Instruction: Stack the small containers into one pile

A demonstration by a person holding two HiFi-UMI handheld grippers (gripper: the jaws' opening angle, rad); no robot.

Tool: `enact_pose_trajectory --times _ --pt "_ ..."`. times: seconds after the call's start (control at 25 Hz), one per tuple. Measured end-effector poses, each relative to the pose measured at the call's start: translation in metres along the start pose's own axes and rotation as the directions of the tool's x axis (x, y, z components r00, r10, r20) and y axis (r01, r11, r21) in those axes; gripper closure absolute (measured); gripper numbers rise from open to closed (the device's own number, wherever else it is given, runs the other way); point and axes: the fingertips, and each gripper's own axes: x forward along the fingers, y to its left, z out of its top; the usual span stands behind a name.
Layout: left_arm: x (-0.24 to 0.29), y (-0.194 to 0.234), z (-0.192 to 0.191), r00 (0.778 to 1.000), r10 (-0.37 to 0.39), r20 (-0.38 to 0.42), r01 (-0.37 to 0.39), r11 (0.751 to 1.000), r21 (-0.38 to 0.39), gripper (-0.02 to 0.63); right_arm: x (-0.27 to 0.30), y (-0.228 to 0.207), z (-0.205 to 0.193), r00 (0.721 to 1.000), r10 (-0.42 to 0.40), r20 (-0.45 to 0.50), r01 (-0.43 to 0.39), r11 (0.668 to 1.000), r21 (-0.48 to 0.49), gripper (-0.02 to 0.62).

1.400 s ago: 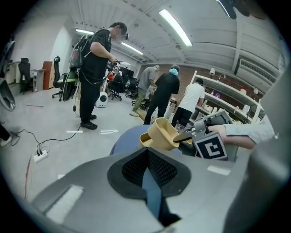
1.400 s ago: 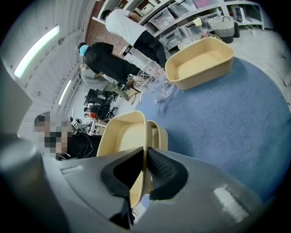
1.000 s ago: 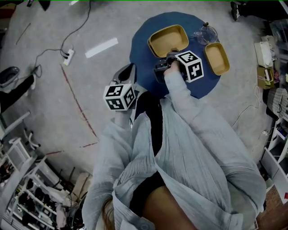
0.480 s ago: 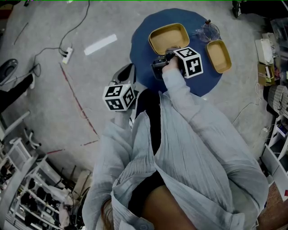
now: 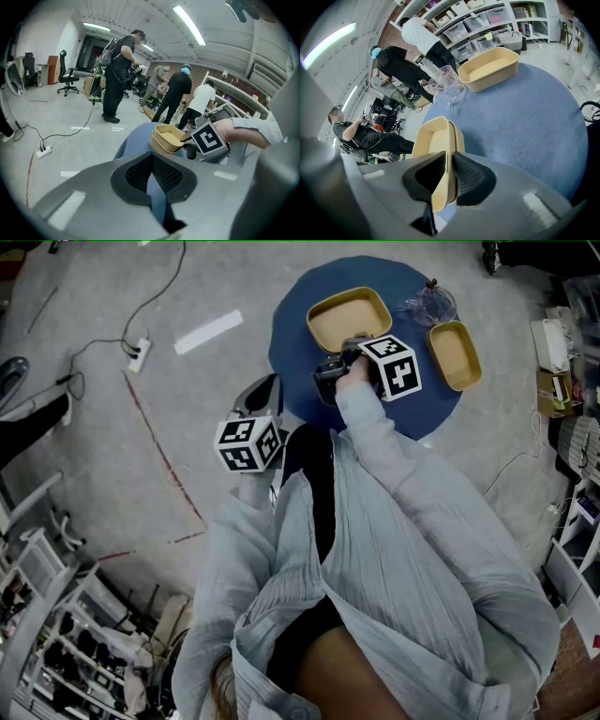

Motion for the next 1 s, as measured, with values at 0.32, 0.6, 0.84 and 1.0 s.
enact_pose_trajectory --times 0.32,0.6,0.84,1.0 --pt "0.000 -0.002 -0.001 1.000 -0.003 0.003 0.003 1.000 0.000 0.592 -0.001 0.018 -0.003 0.996 0.084 -0.015 -0.084 0.996 -0.038 0.379" --pt "0.000 -0.008 0.000 1.000 -0.017 0.010 0.017 1.000 0.012 0.592 -0.007 0.023 -0.005 0.984 0.172 -0.038 -0.173 0.985 -0.027 0.255" --pt "0.001 -0.020 -0.005 0.999 -0.042 0.012 0.042 0.998 0.037 0.593 -0.021 0.028 -0.003 0.956 0.285 -0.064 -0.290 0.950 -0.118 0.179" --pt "-0.001 -0.028 -0.006 0.998 -0.060 0.019 0.059 0.997 0.053 0.593 -0.032 0.021 -0.001 0.945 0.315 -0.086 -0.325 0.932 -0.163 0.179"
